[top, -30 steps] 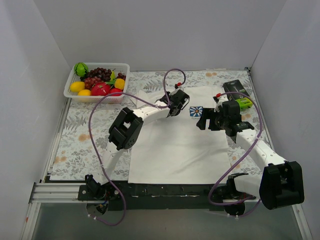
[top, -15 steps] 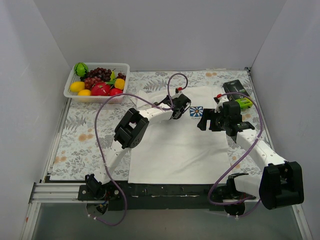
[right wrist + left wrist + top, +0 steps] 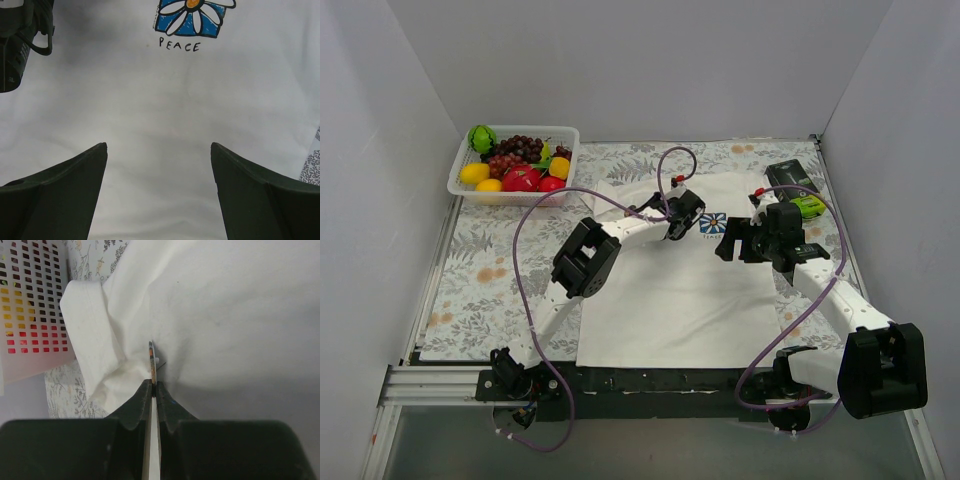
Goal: Pin the brooch onto the clothing
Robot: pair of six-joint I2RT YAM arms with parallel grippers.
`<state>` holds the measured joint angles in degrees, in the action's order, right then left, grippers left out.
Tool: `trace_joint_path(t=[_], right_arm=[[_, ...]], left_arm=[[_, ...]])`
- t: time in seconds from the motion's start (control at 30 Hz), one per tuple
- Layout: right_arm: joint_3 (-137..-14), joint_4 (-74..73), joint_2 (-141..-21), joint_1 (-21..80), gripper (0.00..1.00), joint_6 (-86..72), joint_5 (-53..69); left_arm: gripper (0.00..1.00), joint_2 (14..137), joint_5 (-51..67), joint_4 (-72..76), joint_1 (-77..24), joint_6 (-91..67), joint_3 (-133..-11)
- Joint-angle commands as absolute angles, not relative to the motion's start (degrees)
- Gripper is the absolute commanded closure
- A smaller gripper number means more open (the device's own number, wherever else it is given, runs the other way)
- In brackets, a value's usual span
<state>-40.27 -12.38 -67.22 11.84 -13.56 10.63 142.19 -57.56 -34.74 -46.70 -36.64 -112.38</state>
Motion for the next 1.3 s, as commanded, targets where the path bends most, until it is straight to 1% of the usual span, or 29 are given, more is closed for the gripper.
trace_joint_path(t=[0.0, 0.33, 0.57, 0.87, 1.27], right_arm=[[-39.3, -11.8, -66.6, 11.4, 0.09, -13.9, 11.1], [-39.1, -11.3, -67.3, 11.4, 0.09, -13.9, 11.4], [-38.8, -10.8, -67.9, 11.4, 0.09, -14.1, 11.9], [-38.2, -10.4, -68.0, 11.4, 0.09, -14.1, 12.5], [-38.1, -9.8, -69.0, 11.4, 0.10, -14.2, 13.9]], left_arm=[[1.00, 142.3, -52.4, -36.1, -47.9, -40.3, -114.0], [1.00, 140.3, -50.4, -36.0, -48.7, -39.9, -116.6], [1.00, 137.2, -44.4, -34.9, -48.7, -41.7, -115.8], [1.00, 130.3, -39.9, -29.5, -48.5, -44.2, -111.8], [1.00, 122.2, -33.5, -23.8, -46.8, -47.6, -103.5]])
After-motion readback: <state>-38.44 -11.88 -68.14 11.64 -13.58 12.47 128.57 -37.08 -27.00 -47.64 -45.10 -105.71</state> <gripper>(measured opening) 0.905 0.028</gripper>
